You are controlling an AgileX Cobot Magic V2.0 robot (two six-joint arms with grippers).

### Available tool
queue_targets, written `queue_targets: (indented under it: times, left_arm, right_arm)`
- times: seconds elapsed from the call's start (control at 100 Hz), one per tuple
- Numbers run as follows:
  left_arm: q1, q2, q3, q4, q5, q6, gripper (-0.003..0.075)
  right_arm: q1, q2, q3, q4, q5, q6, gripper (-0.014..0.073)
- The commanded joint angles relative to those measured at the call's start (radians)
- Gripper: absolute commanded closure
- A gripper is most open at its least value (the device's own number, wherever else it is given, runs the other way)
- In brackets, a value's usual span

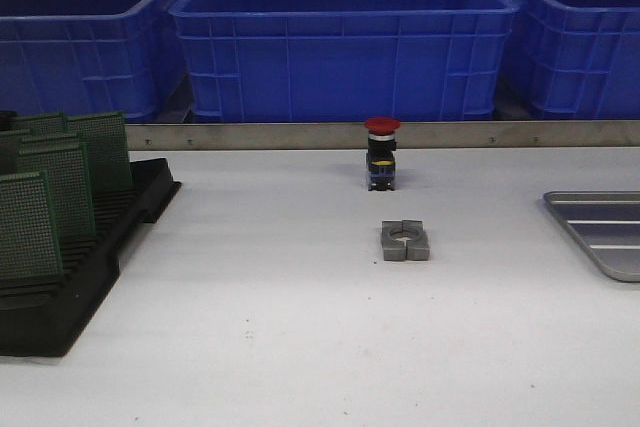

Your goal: Place circuit board on tray

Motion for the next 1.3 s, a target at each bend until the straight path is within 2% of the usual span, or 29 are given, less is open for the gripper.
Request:
queue_targets:
  times: [0.0,0.1,0.17,0.24,0.36,0.41,0.55,0.66,0.83,0.94,1.09,1.29]
  left_arm:
    - [-0.006,0.090,-0.090,-0.143,-0.017,0.182,0.0656]
    - [-0.006,0.199,-0.154,-0.263,0.043,0.458,0.0603]
    - [-0.006,0.270,-0.197,-0.323,0.076,0.602,0.0559]
    - [-0.006,0.343,-0.246,-0.346,0.118,0.705,0.0488]
    - [-0.006,0.471,-0.339,-0.351,0.213,0.816,0.0320]
    - [-0.006,0.522,-0.383,-0.344,0.239,0.876,0.0286]
    - [-0.006,0.657,-0.500,-0.271,0.286,0.974,0.0301]
    - [-0.008,0.754,-0.589,-0.172,0.348,0.976,0.0302]
    - [-0.011,0.890,-0.698,-0.157,0.412,0.977,0.0302]
    - [-0.034,0.942,-0.720,-0.118,0.412,1.012,0.0303]
    - [-0.064,0.980,-0.722,-0.108,0.396,1.186,0.0303]
    - [-0.076,1.009,-0.722,-0.108,0.396,1.203,0.0303]
  right_arm:
    - [-0.001,-0.023,0.001,-0.012,-0.069,-0.005,0.0655]
    - [-0.001,-0.023,0.001,-0.012,-0.069,-0.005,0.0655]
    - [-0.001,-0.023,0.001,-0.012,-0.069,-0.005,0.0655]
    - [-0.001,-0.023,0.001,-0.012,-0.069,-0.005,0.0655]
    - [-0.001,-0.023,0.001,-0.012,-0.069,-0.005,0.0655]
    - [-0.001,-0.023,0.001,-0.012,-0.069,-0.005,0.0655]
    - [-0.001,-0.023,0.001,-0.012,-0.069,-0.005,0.0655]
    - [-0.001,-0.023,0.001,-0.012,-0.069,-0.005,0.0655]
    - [-0.001,-0.023,0.001,-0.012,-0.069,-0.005,0.0655]
    - [-0.001,-0.023,0.001,-0.012,-0.069,-0.005,0.0655]
    - [-0.001,-0.023,0.001,-0.012,-0.069,-0.005,0.0655]
    - [-0.001,-0.023,0.001,-0.012,-0.069,-0.005,0.0655]
